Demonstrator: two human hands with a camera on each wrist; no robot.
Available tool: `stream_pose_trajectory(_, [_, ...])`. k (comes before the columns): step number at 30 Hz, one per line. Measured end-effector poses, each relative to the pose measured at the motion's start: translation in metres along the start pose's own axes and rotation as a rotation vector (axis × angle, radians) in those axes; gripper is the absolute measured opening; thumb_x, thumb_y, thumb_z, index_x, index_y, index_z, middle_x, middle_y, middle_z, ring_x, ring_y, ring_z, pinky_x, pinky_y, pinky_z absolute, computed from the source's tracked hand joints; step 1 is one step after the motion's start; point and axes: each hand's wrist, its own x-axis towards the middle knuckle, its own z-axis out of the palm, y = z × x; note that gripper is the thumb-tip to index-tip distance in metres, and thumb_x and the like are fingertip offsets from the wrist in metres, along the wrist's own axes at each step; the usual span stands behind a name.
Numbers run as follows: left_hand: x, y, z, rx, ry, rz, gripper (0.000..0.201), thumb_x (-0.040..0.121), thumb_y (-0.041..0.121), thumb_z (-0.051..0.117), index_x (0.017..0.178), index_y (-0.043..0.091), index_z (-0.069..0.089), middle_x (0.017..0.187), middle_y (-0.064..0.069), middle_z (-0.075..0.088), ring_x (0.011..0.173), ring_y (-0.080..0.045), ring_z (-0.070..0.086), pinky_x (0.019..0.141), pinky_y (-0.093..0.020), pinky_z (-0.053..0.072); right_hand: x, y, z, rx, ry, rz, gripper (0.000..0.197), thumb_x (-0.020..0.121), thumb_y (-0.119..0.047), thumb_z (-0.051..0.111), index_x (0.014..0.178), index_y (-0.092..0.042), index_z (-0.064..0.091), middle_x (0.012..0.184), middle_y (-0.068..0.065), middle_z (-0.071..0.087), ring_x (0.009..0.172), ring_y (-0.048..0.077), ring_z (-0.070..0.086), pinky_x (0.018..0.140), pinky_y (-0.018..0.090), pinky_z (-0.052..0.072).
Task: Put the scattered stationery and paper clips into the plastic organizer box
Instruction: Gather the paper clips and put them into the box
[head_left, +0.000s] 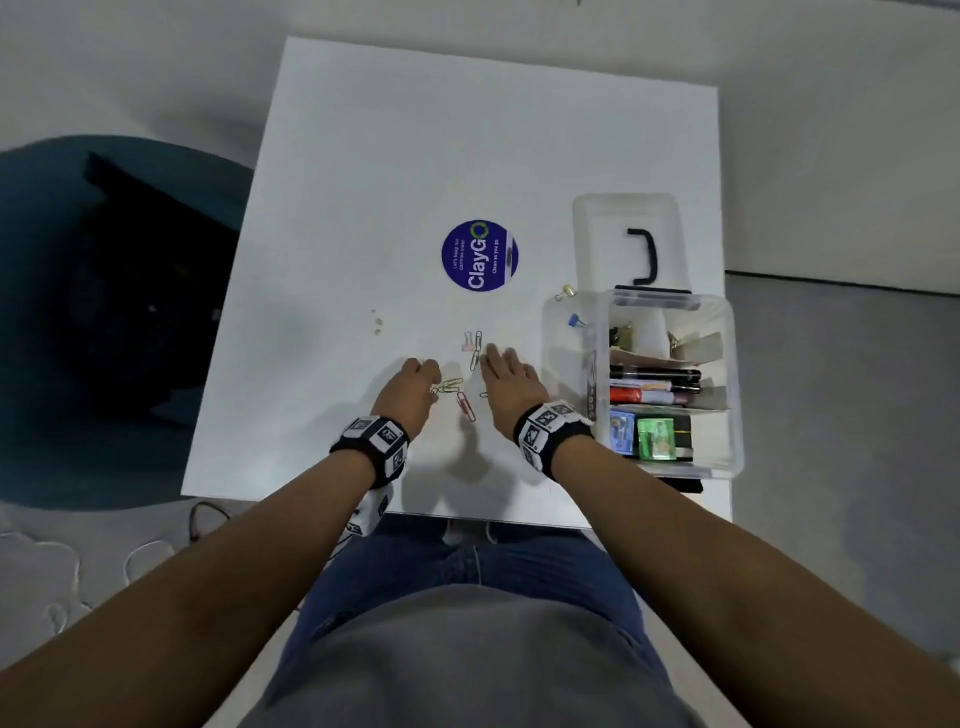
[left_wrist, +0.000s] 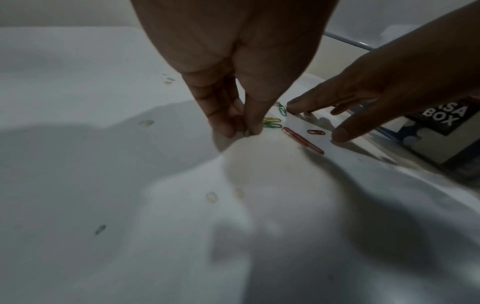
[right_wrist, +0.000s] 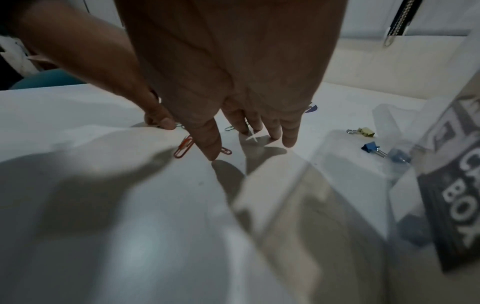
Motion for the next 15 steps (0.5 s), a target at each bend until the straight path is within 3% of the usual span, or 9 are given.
stream_pose_trajectory(2, [0.006,-0.003,-0.001,0.028,-0.016,0.050,0.019,0.089,0.001,0.054,0.105,0.009,0.056,0.104,-0.013,0.054,0.087,-0.032,0.059,0.071,-0.034,0.044,-0.007,-0.001,0.005,0.038,0.031,-0.002,0.074,0.088,0.001,0.042,0.153,-0.006,0.009,0.163,0.009,0.000,0.149,0.034,0.006,0.120,0.046,0.017])
stream_pose_trajectory(5, [0.010,-0.008,-0.002,0.052,-0.015,0.113,0.015,0.089,0.005,0.053,0.102,0.011,0.058,0.098,-0.011,0.055,0.088,-0.032,0.058,0.072,-0.039,0.047,-0.006,-0.008,0.003,0.179,0.163,0.050,0.071,0.085,0.001,0.046,0.150,-0.008,0.019,0.157,0.010,0.019,0.141,0.032,0.026,0.114,0.043,0.030])
stream_pose_trajectory(8, [0.011,-0.007,-0.002,0.014,-0.010,0.131,0.018,0.089,0.007,0.056,0.107,0.010,0.057,0.100,-0.011,0.058,0.093,-0.031,0.058,0.074,-0.038,0.046,0.003,-0.016,-0.004,0.204,0.214,0.104,0.072,0.086,-0.006,0.049,0.151,-0.010,0.018,0.157,0.010,0.019,0.134,0.034,0.032,0.106,0.043,0.036])
stream_pose_trajectory(12, [0.011,0.005,0.002,-0.040,-0.031,0.101,0.051,0.081,0.030,0.073,0.123,0.010,0.054,0.117,-0.011,0.054,0.109,-0.028,0.053,0.086,-0.039,0.048,0.004,-0.020,-0.008,0.107,0.185,0.111,0.068,0.090,-0.017,0.051,0.150,-0.009,0.022,0.158,0.014,0.015,0.135,0.037,0.030,0.106,0.047,0.037])
stream_pose_trajectory(15, [0.011,0.017,0.007,0.028,-0.048,0.106,0.069,0.069,0.040,0.080,0.123,0.007,0.051,0.120,-0.014,0.050,0.113,-0.031,0.047,0.086,-0.043,0.049,-0.004,-0.018,0.000,0.112,0.182,0.093,0.071,0.086,-0.016,0.060,0.148,-0.011,0.026,0.157,0.014,0.018,0.139,0.034,0.027,0.107,0.046,0.037])
